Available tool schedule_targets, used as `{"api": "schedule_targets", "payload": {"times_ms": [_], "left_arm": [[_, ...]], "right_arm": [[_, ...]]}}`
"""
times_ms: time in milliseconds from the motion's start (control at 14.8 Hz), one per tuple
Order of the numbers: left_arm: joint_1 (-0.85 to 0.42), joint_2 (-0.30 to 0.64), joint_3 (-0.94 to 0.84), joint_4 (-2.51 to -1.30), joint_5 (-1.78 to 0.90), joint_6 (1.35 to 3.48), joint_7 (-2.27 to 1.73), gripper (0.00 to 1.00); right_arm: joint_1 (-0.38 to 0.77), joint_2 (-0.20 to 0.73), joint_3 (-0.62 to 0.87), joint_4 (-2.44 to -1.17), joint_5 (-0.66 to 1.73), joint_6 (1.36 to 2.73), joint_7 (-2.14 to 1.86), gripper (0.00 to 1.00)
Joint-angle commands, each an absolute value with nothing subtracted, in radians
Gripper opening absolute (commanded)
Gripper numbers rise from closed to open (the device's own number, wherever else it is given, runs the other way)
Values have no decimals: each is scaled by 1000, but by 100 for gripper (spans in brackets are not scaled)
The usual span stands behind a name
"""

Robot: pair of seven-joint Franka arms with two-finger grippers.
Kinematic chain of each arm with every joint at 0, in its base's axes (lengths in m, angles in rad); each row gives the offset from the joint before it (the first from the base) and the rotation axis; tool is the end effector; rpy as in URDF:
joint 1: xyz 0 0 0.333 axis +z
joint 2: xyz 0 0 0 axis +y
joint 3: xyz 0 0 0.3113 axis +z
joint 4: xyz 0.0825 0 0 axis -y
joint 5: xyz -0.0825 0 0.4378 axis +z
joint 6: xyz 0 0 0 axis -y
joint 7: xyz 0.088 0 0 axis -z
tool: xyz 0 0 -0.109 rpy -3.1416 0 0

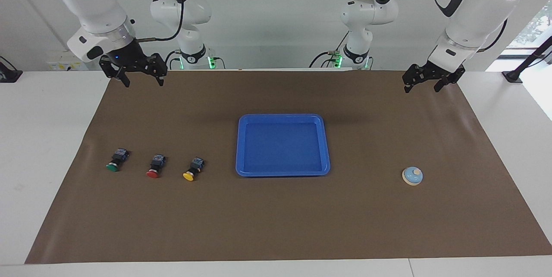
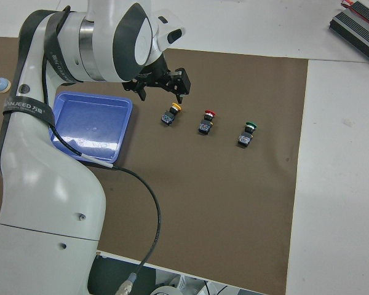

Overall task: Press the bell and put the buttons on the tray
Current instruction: 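Move the left gripper over the small dome bell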

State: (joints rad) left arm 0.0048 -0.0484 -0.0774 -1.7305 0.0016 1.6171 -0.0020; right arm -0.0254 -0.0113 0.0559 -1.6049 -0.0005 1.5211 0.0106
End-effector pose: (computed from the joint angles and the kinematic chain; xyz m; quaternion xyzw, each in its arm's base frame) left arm 0.5908 -0.0436 0.5667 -0.9988 0.0352 0.0324 0.0039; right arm 0.5981 0.0184 0.6026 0.9993 0.0099 -0.0362 0.0013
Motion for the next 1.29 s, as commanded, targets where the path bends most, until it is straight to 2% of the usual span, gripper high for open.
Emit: {"api": "schedule_targets", "payload": {"times_ms": [0, 407, 474, 542, 610, 745, 1084, 1220], "left_arm": [[-6, -66, -75, -1743, -8, 1609, 11, 100], [5, -64, -75, -1743, -8, 1638, 3, 100], [6, -66, -75, -1747, -8, 1666, 11, 85], [9, -64, -75, -1753, -8, 1698, 5, 34], [9, -60, -75, -1756, -8, 1710, 5, 0], [27, -22, -74, -1758, -8, 1761, 3, 0], [35, 204, -69, -1732, 0, 1981, 5, 0], [44, 258, -69, -1724, 2, 2052, 9, 0]], "right_arm": [[-43, -28, 64, -1624, 3, 1523, -11, 100], [-43, -28, 64, -1624, 5, 1523, -11, 100], [-43, -28, 64, -1624, 5, 1523, -11, 100], [-43, -28, 64, -1624, 3, 1523, -11, 100], [-43, -28, 64, -1624, 3, 1523, -11, 100], [-43, -28, 64, -1624, 5, 1523, -11, 100], [-43, -28, 64, -1624, 3, 1523, -11, 100], [-43, -28, 64, -1624, 3, 1523, -11, 100]]}}
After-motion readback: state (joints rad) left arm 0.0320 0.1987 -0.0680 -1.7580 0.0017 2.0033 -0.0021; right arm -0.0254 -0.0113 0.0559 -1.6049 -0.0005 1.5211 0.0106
